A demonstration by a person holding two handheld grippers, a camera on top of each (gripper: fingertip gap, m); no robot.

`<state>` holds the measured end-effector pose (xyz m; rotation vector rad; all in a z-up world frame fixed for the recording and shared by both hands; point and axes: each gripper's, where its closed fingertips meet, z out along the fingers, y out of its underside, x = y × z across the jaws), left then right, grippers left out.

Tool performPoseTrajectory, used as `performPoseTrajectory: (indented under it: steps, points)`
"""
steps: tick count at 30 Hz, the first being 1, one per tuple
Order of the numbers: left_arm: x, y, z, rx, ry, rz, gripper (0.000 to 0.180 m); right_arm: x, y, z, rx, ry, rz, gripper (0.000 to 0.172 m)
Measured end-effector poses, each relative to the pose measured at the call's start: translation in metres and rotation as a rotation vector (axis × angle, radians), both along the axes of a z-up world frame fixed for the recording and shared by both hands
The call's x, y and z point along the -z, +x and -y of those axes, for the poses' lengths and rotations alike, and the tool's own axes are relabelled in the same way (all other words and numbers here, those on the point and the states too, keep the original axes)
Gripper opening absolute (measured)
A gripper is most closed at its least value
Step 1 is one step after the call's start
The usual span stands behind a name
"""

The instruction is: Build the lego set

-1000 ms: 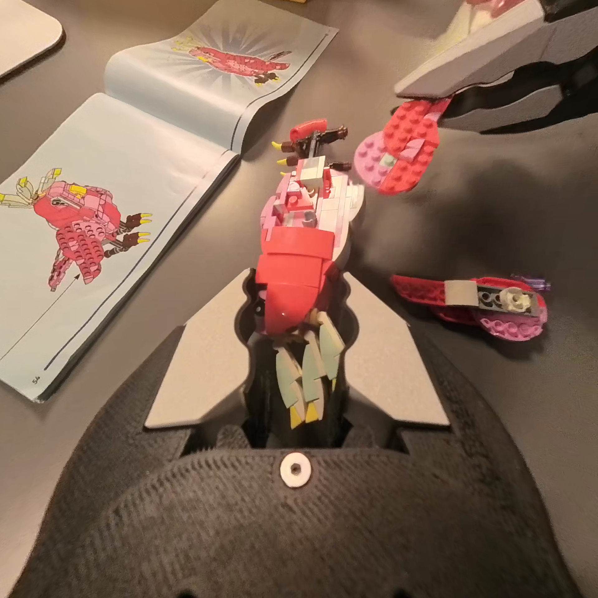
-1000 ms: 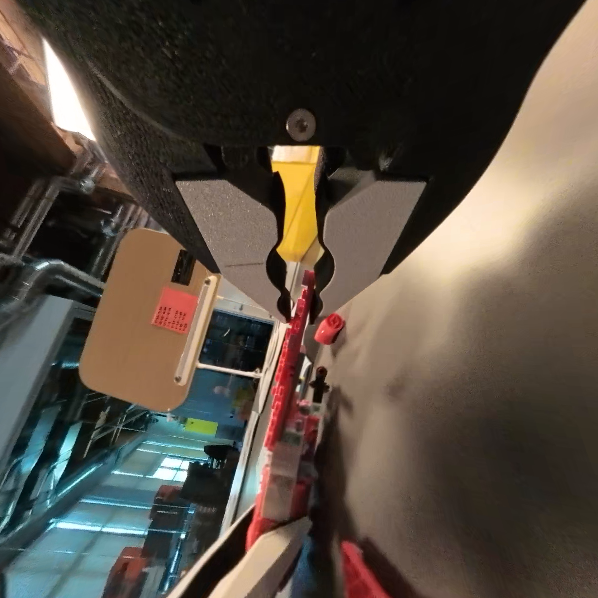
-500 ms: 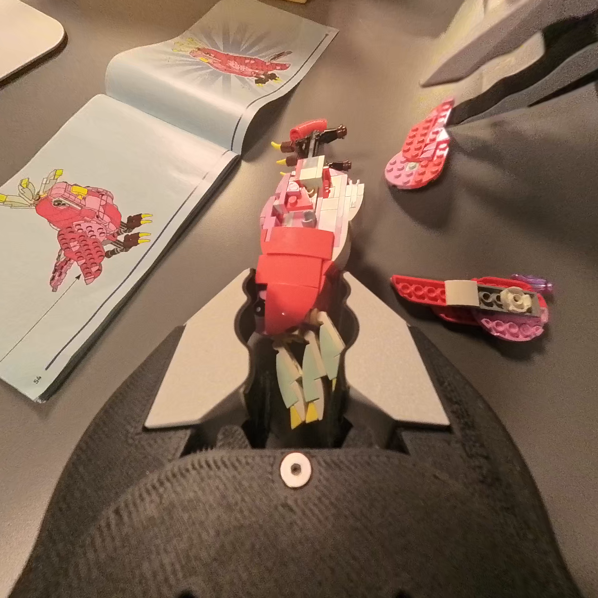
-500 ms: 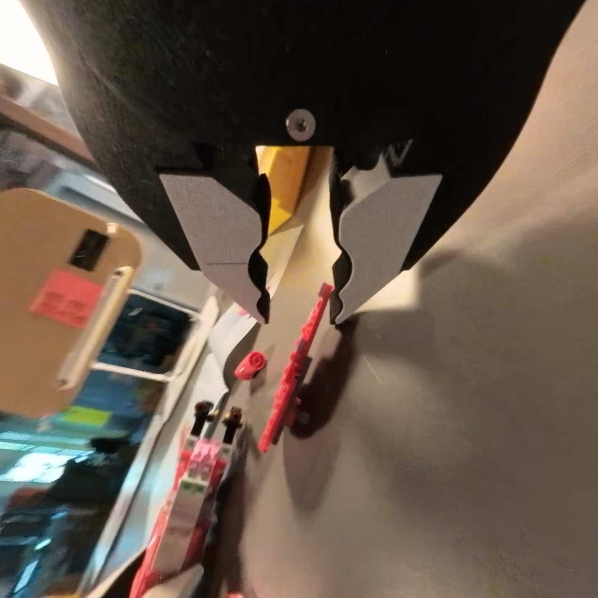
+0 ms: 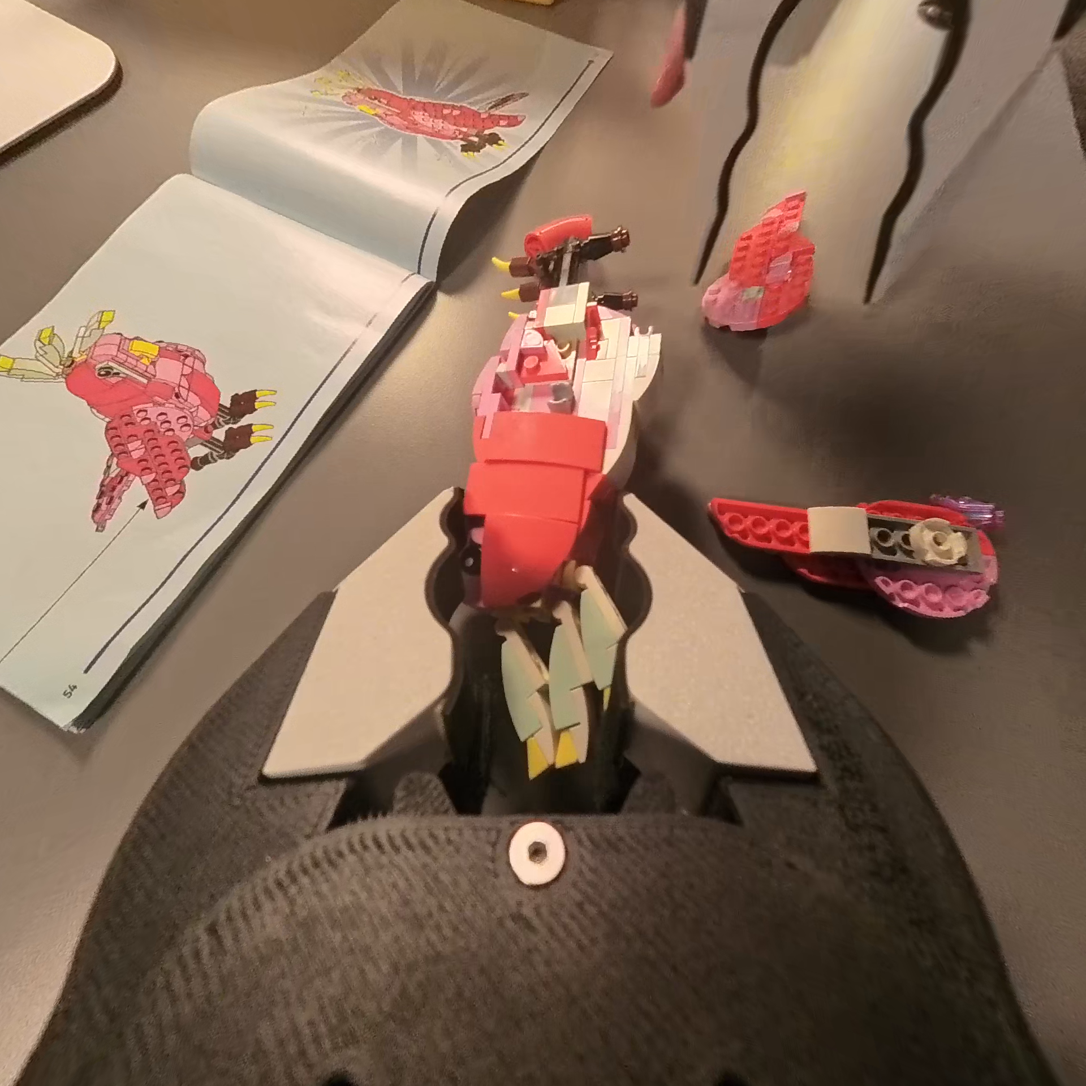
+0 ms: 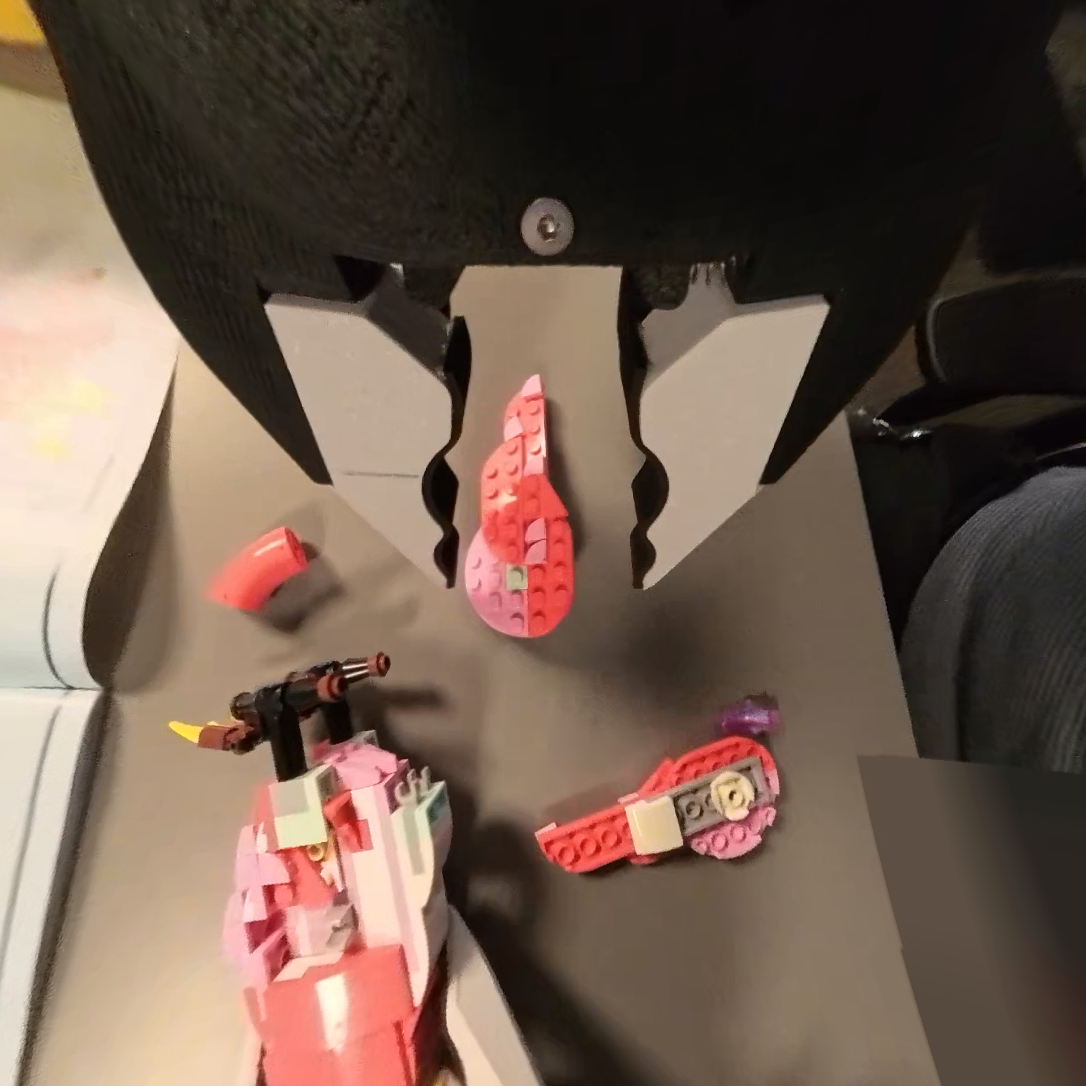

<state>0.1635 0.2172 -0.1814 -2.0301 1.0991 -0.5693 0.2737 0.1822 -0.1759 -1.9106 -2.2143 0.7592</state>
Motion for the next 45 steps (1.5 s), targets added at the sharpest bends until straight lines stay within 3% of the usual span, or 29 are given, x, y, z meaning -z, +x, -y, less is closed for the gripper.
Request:
performPoseTrajectory:
  steps: [3,8,14,18,22,24,32,40,45]
  points:
    - [0.0,0.0,0.0,0.001,0.001,0.0,0.049,0.009,0.002,-0.003,-0.032,-0.034,0.063,0.057]
    - [0.0,0.0,0.0,0.004,0.005,-0.004,0.049,0.011,0.003,-0.005,-0.054,-0.023,0.089,0.038]
    - [0.0,0.0,0.0,0.005,0.01,-0.007,0.049,0.01,0.006,-0.003,-0.058,0.002,0.116,0.037]
    - [0.0,0.001,0.0,0.009,0.038,-0.027,0.048,-0.027,-0.022,-0.003,-0.014,-0.003,-0.047,0.037]
    - [0.0,0.003,0.001,0.024,0.091,-0.059,0.048,-0.066,-0.069,-0.022,-0.004,0.2,-0.204,0.037]
    - [0.0,0.005,0.001,0.029,0.107,-0.066,0.048,-0.064,-0.08,-0.031,-0.022,0.262,-0.165,0.037]
    - [-0.001,0.005,0.0,0.027,0.102,-0.059,0.048,-0.034,-0.087,-0.044,-0.07,0.237,0.027,0.037]
    - [0.0,0.007,0.001,0.041,0.104,-0.067,0.047,-0.023,-0.089,-0.043,-0.132,0.248,0.103,0.037]
    - [0.0,0.007,0.001,0.039,0.092,-0.057,0.047,-0.023,-0.088,-0.043,-0.218,0.347,0.123,0.037]
